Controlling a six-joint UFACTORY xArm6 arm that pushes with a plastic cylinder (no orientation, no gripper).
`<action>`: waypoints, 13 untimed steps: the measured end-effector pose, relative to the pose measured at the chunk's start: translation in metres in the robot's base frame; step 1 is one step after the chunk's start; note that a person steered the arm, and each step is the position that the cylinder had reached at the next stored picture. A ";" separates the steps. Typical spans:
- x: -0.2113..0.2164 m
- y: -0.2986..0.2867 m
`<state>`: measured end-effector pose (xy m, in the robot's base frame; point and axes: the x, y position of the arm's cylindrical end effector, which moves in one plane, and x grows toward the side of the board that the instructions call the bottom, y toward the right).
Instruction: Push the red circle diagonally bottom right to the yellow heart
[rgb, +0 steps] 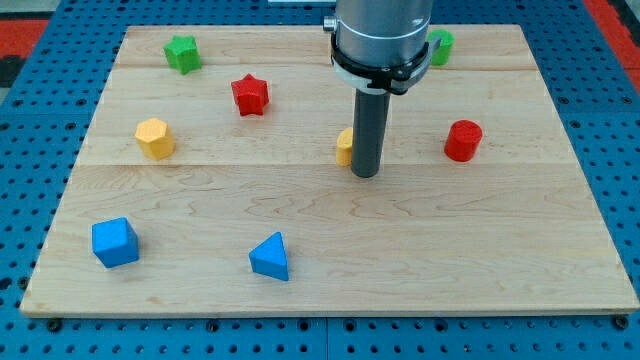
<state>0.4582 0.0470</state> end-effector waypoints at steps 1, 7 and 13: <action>0.004 0.020; -0.040 0.125; 0.023 0.087</action>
<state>0.4808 0.1338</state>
